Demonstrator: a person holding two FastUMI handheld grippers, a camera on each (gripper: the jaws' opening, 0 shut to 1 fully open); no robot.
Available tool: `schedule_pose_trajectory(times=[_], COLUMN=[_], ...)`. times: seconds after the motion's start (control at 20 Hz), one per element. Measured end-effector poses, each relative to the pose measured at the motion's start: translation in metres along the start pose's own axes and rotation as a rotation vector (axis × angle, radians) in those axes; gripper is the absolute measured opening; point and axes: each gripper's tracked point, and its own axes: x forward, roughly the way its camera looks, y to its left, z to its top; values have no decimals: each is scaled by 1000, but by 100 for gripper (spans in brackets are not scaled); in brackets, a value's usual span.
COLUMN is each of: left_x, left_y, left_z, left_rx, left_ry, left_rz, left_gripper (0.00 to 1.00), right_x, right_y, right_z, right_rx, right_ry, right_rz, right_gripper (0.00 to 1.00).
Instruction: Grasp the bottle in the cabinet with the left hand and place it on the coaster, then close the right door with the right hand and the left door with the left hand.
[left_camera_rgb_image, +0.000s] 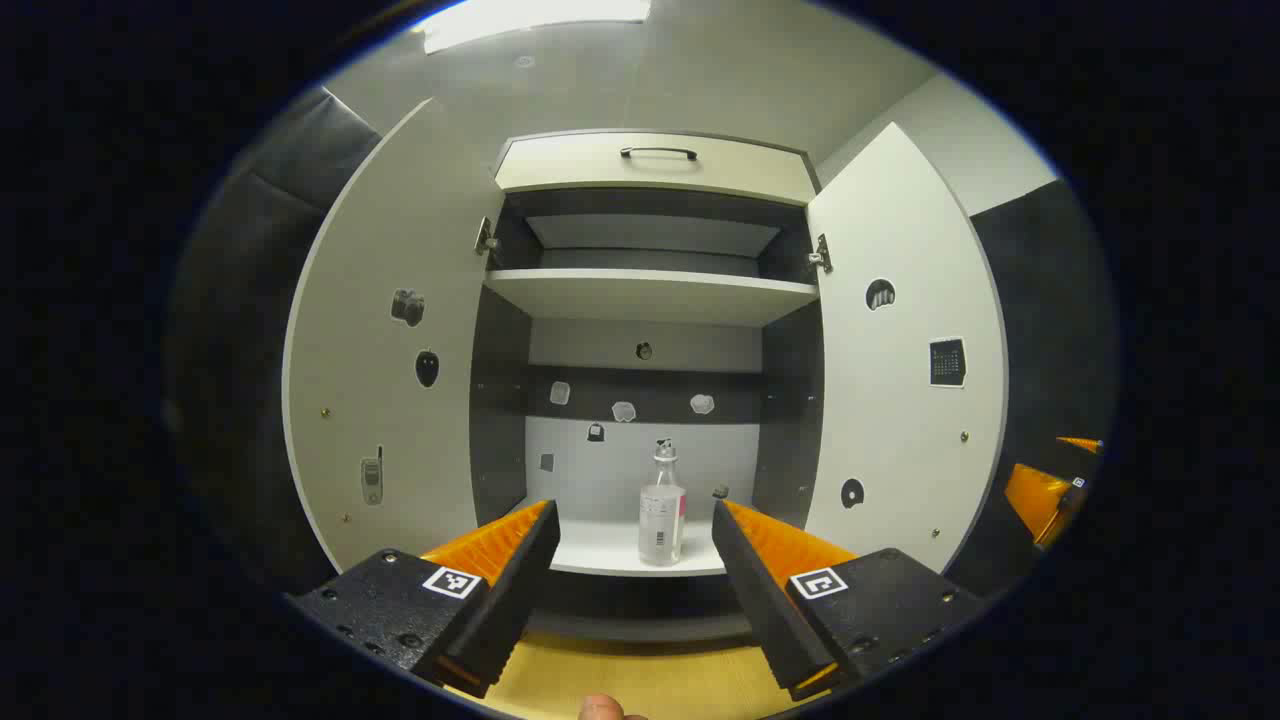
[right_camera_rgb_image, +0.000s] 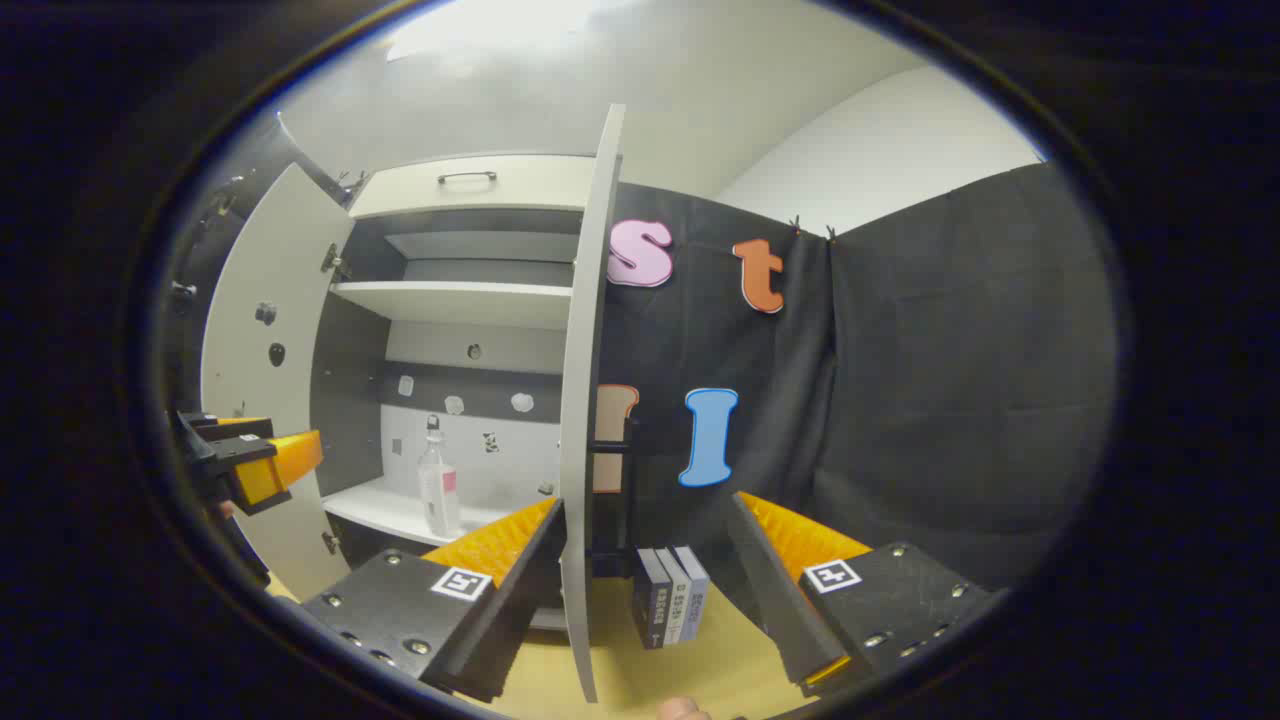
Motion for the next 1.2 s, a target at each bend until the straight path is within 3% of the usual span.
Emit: schedule_pose_trajectory(times=[0.7, 0.9, 0.95, 1.0, 1.2], left_x=[32, 55, 63, 72, 111], left_y=[1, -2, -2, -2, -6], left_z=[-3, -10, -12, -15, -29], left_rx=[22, 25, 33, 42, 65], left_ry=[8, 33, 39, 43, 74], left_rz=[4, -15, -17, -18, -28], left_gripper=[96, 96, 96, 96, 96], right_x=[19, 22, 21, 21, 23], right_y=[-4, -5, -6, -7, -12], right_z=[-3, -3, -3, -3, 0], right_rx=[-3, -12, -15, -18, -4], right_ry=[-4, -8, -8, -8, -8], right_rz=[-7, -3, -1, -4, -23], right_gripper=[98, 98, 93, 98, 100])
